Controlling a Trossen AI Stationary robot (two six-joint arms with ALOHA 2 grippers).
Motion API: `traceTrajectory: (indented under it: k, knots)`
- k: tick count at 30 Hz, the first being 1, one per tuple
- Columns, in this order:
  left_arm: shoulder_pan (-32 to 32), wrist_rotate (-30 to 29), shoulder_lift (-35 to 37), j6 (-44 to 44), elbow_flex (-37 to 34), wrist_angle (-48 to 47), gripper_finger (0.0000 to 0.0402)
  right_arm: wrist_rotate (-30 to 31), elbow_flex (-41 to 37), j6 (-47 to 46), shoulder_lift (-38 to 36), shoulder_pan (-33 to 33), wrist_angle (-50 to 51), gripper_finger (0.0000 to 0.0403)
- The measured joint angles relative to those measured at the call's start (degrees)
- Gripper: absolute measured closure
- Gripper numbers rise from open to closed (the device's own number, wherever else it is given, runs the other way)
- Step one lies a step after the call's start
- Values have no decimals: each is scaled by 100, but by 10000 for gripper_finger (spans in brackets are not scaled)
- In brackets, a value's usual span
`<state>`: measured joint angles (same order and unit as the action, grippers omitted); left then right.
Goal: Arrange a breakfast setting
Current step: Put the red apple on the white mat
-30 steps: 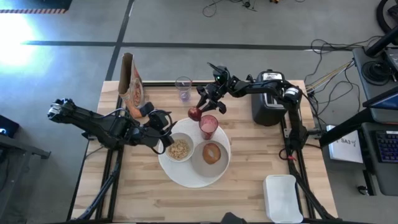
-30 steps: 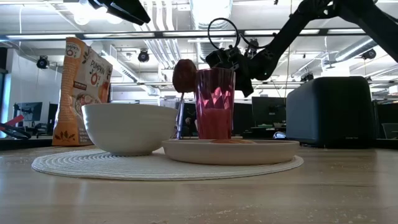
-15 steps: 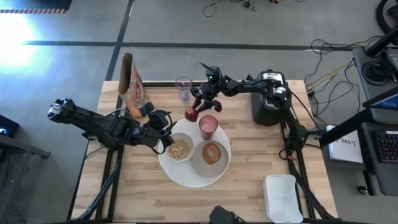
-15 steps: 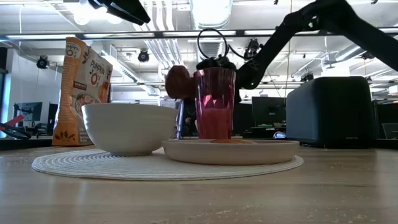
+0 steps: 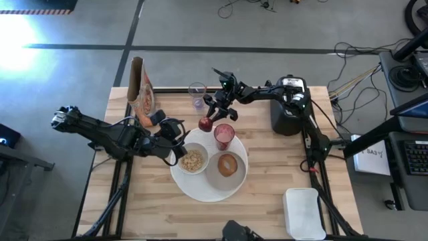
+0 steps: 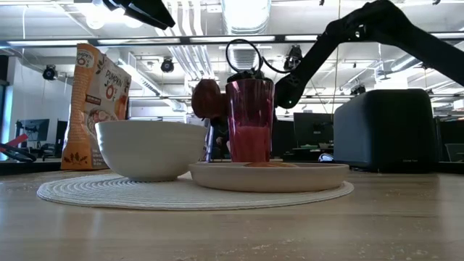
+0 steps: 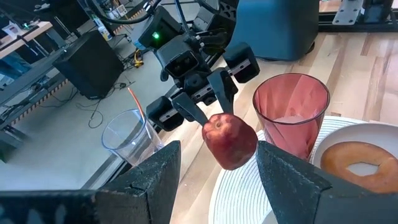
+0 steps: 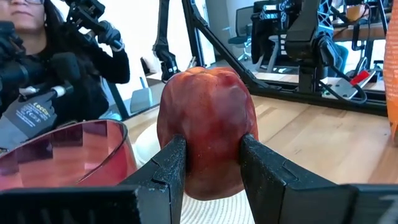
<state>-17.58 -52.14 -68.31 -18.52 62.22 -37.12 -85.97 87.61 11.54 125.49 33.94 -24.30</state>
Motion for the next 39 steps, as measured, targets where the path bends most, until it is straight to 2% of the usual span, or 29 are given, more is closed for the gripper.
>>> traceTrajectory:
  k: [9,30,39]
  knots:
    - [0,0,0,42,0,0,208,0,-4,150,166,-8,14,287]
    - [0,2,0,42,-4,-2,208,50,-24,-255,294,-202,55,287]
    - [0,4,0,42,-9,-18,208,356,-39,-254,299,-354,187,287]
